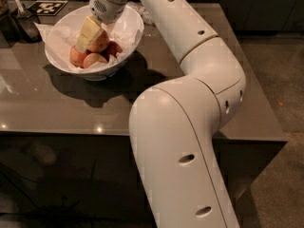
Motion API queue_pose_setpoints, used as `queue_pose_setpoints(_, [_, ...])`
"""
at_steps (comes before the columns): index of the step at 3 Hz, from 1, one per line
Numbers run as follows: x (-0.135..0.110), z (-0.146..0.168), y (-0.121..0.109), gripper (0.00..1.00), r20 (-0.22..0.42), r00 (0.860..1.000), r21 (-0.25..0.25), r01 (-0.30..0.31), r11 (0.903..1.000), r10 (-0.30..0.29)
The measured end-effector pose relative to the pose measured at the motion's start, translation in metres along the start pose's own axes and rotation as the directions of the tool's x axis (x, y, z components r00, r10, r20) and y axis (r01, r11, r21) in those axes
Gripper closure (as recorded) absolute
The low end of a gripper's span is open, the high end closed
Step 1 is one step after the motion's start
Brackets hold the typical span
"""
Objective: Pick apple from white bowl
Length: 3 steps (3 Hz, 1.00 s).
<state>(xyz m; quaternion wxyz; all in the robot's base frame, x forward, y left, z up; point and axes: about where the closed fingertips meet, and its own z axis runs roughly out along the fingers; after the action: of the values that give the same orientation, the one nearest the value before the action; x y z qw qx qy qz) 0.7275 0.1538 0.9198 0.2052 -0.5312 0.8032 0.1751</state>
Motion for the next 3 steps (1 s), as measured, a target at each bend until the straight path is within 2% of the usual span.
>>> queue_pose_setpoints(3, [-0.0002,-0.0001,0.0001,0.89,0.0,1.0,0.0,0.001,1.0,-0.001])
